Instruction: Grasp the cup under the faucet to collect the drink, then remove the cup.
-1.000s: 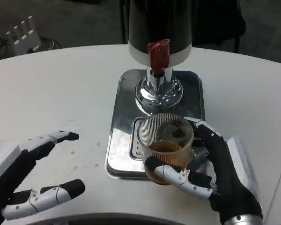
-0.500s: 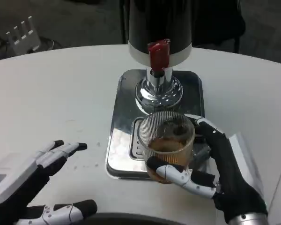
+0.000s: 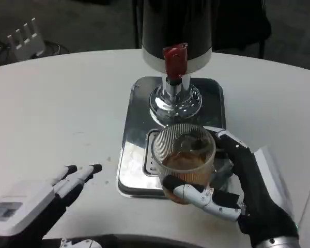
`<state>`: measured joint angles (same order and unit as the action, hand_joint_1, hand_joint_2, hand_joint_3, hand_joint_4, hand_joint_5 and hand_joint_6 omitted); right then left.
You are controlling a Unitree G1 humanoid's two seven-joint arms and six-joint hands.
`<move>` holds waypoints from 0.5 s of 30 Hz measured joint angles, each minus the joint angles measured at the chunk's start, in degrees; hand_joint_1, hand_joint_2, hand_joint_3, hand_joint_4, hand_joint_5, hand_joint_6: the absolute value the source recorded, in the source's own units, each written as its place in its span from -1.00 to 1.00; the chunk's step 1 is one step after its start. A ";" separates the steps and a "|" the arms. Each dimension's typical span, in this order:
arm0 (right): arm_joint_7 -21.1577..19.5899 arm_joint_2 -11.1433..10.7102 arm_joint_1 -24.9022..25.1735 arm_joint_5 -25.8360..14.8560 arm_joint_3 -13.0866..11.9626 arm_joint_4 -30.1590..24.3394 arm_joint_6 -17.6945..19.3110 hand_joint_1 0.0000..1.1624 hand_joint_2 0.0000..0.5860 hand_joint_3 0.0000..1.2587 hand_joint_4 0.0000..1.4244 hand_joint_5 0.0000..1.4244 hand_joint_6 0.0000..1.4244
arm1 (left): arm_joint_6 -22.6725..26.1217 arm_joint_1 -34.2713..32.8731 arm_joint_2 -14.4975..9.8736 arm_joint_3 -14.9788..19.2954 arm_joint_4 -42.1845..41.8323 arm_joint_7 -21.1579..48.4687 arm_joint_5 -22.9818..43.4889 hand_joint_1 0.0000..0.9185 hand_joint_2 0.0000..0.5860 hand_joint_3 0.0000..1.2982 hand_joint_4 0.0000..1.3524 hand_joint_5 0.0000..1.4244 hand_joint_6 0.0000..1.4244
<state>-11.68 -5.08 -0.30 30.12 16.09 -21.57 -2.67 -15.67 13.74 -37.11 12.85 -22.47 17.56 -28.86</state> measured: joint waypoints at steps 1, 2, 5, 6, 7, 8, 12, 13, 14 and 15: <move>0.12 -0.01 -0.19 -0.03 -0.01 -0.37 0.01 0.47 -0.39 0.11 0.05 0.31 0.32 | 0.15 0.01 0.00 0.00 -0.10 0.00 -0.46 -1.00 -0.62 -0.97 -1.00 -1.00 -0.82; 0.22 -0.06 -0.34 -0.02 -0.01 -0.71 0.02 0.47 -0.39 0.11 0.05 0.31 0.32 | 0.26 0.03 0.00 -0.02 -0.16 0.00 -0.74 -1.00 -0.62 -0.97 -1.00 -1.00 -0.82; 0.43 -0.11 -0.70 -0.09 -0.02 -1.40 0.45 0.47 -0.38 0.11 0.05 0.32 0.32 | 0.33 0.09 0.00 -0.04 -0.53 0.00 -1.05 -1.00 -0.62 -0.99 -1.00 -1.00 -0.84; 0.53 -0.11 -0.82 -0.13 -0.02 -1.44 0.57 0.47 -0.38 0.11 0.05 0.32 0.32 | 0.33 0.09 0.00 -0.06 -0.55 0.00 -1.15 -1.00 -0.62 -0.99 -1.00 -1.00 -0.84; 0.57 -0.11 -0.92 -0.13 -0.02 -1.45 0.63 0.47 -0.38 0.11 0.05 0.32 0.32 | 0.33 0.09 0.00 -0.07 -0.55 0.00 -1.20 -1.00 -0.62 -0.99 -1.00 -1.00 -0.84; 0.80 -0.14 -1.06 -0.13 -0.03 -1.47 0.67 0.47 -0.38 0.11 0.05 0.32 0.32 | 0.33 0.09 0.00 -0.11 -0.55 -0.01 -1.24 -1.00 -0.62 -0.99 -1.00 -1.00 -0.84; 1.30 -0.32 -1.59 -0.14 -0.05 -1.83 0.95 0.47 -0.39 0.12 0.06 0.32 0.32 | 0.46 0.08 0.00 -0.32 -0.56 -0.01 -1.35 -1.00 -0.62 -1.00 -1.00 -1.00 -0.85; 1.36 -0.36 -1.67 -0.16 -0.06 -1.95 0.98 0.47 -0.39 0.12 0.06 0.32 0.32 | 0.49 0.07 0.00 -0.34 -0.56 -0.01 -1.36 -1.00 -0.62 -1.00 -1.00 -1.00 -0.85; 1.52 -0.38 -1.86 -0.23 -0.09 -2.25 0.99 0.47 -0.39 0.12 0.06 0.32 0.32 | 0.59 0.05 0.00 -0.38 -0.56 -0.01 -1.40 -1.00 -0.62 -1.00 -1.00 -1.00 -0.86; 1.67 -0.39 -2.05 -0.26 -0.10 -2.56 0.99 0.47 -0.39 0.13 0.06 0.32 0.32 | 0.71 0.05 0.00 -0.39 -0.56 -0.01 -1.45 -1.00 -0.62 -1.00 -1.00 -1.00 -0.86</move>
<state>-10.01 -5.47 -2.35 29.86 15.99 -24.13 -1.68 -14.95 13.79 -37.11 12.45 -23.03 17.55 -30.30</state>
